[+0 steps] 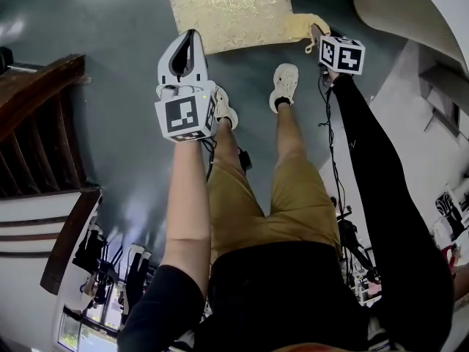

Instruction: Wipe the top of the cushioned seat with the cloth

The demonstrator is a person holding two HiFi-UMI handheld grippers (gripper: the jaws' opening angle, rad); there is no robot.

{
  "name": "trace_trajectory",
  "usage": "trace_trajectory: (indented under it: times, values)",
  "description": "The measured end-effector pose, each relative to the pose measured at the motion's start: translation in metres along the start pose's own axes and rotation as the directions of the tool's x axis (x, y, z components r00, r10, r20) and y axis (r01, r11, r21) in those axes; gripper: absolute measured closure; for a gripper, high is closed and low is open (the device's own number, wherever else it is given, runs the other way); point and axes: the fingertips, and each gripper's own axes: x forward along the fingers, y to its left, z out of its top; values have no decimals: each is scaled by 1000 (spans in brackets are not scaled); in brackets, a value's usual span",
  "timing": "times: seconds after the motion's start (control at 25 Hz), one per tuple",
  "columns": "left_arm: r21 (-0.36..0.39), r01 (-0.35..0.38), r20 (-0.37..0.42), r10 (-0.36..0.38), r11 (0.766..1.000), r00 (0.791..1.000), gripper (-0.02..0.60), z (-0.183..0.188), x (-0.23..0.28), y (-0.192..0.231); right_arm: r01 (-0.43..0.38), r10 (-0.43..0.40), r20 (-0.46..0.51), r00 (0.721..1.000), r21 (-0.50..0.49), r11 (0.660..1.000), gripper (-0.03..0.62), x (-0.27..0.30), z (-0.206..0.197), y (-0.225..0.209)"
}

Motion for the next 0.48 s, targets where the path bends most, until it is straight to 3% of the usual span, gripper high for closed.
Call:
trace_trajectory:
  times: [0.24, 0.36, 0.48]
  values:
    - [13, 26, 4, -26, 1000, 1000, 574, 0, -17, 13, -204, 201, 132, 971, 14, 979, 533, -34, 0, 82]
    - [15, 20, 2, -20, 1000, 1000, 574, -1, -33, 36, -316, 314, 128, 941, 0, 949, 533, -35, -14, 157]
    - [6, 11, 5, -11, 1000, 1000, 575, -5, -48, 62, -438, 438, 104, 893, -26, 899, 533, -28, -27, 244]
